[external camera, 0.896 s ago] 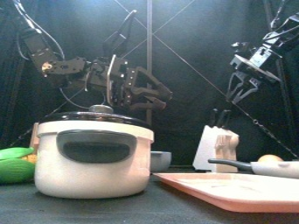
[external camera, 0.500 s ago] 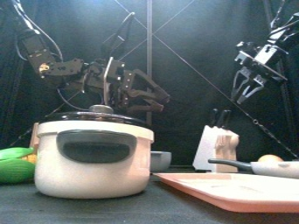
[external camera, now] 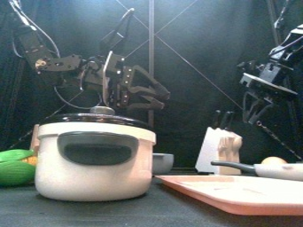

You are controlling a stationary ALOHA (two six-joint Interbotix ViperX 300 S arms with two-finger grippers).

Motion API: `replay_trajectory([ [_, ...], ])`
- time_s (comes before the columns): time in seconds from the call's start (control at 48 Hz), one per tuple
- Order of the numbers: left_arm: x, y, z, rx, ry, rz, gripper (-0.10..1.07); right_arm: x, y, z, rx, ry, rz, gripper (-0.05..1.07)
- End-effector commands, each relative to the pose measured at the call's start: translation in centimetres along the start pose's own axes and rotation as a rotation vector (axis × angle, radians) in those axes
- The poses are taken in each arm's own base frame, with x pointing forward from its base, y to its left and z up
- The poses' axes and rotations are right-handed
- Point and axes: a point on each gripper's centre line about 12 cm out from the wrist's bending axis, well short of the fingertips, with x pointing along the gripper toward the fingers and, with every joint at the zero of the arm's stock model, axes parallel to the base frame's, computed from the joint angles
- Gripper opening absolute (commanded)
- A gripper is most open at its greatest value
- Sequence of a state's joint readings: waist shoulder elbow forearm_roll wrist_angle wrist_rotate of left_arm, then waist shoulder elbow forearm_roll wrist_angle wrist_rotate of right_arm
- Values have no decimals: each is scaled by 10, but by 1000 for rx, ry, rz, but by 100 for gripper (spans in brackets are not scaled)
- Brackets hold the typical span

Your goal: Straighten knife holder

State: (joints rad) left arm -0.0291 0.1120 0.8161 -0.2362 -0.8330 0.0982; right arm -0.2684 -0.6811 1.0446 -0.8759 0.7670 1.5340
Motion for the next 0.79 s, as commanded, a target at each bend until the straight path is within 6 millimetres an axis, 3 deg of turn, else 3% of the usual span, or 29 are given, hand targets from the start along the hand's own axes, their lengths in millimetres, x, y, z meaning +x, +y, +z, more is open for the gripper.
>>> replay_trajectory([
  [0.0,-1,2,13,-38,-37,31,85,3,0,1,5,-2,9,62],
  [0.25,-5,1,13,-37,-34,31,72,20,-6,1,35,9,20,48],
  [0.542,-12,-1,13,-39,-33,24,57,42,-12,5,64,22,28,47],
  [0.771,-17,1,12,-38,-29,27,53,49,-8,2,60,43,50,47],
])
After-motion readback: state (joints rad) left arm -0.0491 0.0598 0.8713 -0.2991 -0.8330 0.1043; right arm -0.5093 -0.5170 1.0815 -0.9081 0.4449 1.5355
